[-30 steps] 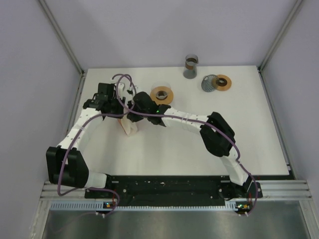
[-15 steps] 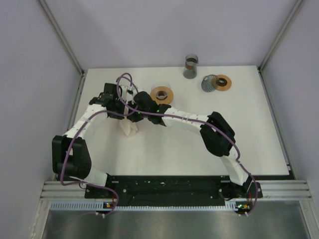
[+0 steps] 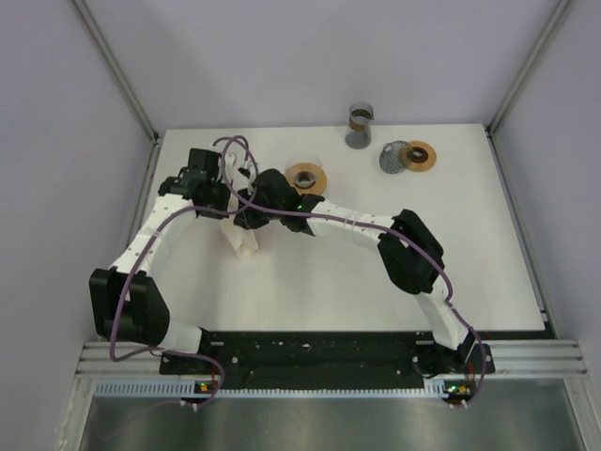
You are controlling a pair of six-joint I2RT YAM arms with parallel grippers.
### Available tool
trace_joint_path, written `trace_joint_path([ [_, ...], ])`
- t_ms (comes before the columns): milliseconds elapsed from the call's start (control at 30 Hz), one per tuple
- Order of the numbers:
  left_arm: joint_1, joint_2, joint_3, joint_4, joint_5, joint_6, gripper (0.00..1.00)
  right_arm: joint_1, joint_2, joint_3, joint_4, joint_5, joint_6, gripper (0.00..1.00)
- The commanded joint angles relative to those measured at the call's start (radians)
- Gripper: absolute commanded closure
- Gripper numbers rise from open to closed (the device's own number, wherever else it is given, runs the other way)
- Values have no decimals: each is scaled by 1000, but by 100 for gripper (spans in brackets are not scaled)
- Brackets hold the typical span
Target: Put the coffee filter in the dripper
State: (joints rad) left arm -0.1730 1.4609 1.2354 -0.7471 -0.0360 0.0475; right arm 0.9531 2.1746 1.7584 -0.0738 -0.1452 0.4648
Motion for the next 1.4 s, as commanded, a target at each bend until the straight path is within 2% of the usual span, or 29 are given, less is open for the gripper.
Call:
trace_joint_path([
  [0, -3, -74, 38, -55, -33, 31, 100, 6, -13, 0, 93, -74, -32, 77],
  [200, 30, -111, 85, -89, -90, 58, 100, 6, -35, -26, 137, -132, -40, 67],
  [500, 89, -148, 199, -120, -16, 41, 100, 4, -163, -125, 197, -117, -95, 57],
  [667, 96, -145, 239, -143, 25, 23, 100, 4, -248, -165, 204, -136, -135, 46],
  [767, 98, -146, 268, -158, 68, 8, 100, 4, -286, -175, 206, -137, -150, 42],
  [900, 96, -171, 280, -146, 140, -27, 100, 7, -352, -185, 207, -64, -153, 42],
  [1067, 95, -182, 329, -159, 200, -87, 100, 55, -384, -148, 158, 125, -238, 42],
  [1367, 92, -177, 380, -181, 277, -124, 100, 73, -326, -53, 97, 219, -270, 51],
])
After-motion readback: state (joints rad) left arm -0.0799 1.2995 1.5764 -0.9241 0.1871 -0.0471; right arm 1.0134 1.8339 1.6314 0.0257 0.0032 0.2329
